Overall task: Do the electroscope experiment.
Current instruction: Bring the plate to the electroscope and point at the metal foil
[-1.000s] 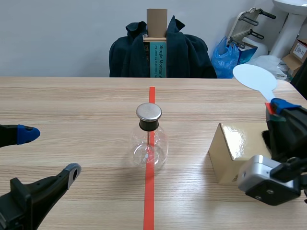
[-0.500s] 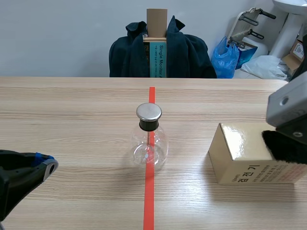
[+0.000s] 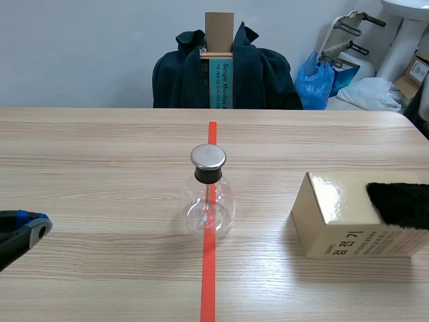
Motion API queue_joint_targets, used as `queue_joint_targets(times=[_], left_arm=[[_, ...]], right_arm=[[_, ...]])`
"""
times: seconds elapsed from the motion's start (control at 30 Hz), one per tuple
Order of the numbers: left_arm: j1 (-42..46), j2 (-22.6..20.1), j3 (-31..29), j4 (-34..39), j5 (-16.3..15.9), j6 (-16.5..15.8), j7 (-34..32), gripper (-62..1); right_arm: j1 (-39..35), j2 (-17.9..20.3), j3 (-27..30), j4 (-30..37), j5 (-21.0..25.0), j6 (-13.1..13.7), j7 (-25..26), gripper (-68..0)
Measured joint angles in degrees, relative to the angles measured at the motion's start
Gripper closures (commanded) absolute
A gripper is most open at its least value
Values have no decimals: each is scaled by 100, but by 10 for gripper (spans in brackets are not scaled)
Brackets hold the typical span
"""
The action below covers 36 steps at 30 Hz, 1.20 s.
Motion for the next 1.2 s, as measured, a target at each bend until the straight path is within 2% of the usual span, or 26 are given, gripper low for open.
queue_joint_targets(times=[0.13, 0.27, 0.43, 0.53, 0.7, 0.8, 0.9, 1.07, 1.2], left_arm=[[-798, -17, 417, -872, -42, -24, -138, -32], [-1727, -15, 1073, -1606, -39, -378, -216, -32], [-2774, 109, 1969, -2380, 9, -393, -568, -32], [-3311, 323, 2387, -2833, 55, -391, -662, -38], [-4065, 828, 3062, -3563, 542, -393, -813, -39], [-4365, 1123, 3399, -3926, 586, -393, -831, -39], [-4610, 1366, 3602, -4205, 588, -393, -850, -39], [-4922, 1657, 3818, -4557, 817, -389, -1156, -39], [-5049, 1860, 3936, -4739, 826, -352, -1204, -39]], right_arm=[[0, -2, 192, 0, 0, 4, 2, -7], [0, -2, 402, 0, 0, 4, 0, -7], [0, -2, 481, 0, 0, 4, 0, -7], [0, -2, 518, 0, -2, 7, 7, -7], [0, -2, 621, 0, 0, 4, 0, -7], [0, -2, 621, 0, 0, 4, 0, -7], [9, -2, 629, 0, 22, 4, 2, -7], [306, -13, 852, 0, 63, 4, -118, -7], [479, -13, 920, 0, 63, 4, -153, -7]])
